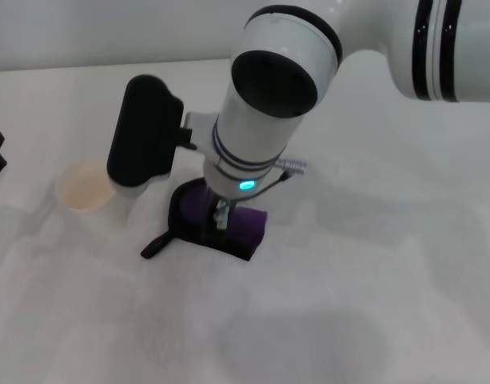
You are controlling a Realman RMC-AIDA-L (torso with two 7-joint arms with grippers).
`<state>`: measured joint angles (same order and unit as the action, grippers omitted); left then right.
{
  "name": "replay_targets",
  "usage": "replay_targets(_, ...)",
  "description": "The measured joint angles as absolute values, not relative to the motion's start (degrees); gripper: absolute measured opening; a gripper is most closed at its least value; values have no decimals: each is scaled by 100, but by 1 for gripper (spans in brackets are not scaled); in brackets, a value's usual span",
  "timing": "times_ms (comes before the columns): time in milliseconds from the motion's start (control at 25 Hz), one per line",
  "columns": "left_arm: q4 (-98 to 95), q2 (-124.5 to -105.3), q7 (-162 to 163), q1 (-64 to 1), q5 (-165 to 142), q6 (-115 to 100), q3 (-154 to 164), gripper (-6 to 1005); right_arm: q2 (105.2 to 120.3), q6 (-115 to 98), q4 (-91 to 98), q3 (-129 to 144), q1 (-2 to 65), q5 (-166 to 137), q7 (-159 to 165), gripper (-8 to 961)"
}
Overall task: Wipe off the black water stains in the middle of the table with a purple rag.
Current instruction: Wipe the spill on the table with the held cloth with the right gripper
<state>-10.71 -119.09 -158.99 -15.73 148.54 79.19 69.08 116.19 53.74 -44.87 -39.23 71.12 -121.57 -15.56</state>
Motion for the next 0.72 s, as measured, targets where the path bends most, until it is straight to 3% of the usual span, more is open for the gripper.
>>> replay_targets(720,-1073,-11909,-15911,-1566,14857,7961,6908,884,11619,5961,-5059,-3916,6920,-10291,-2797,75)
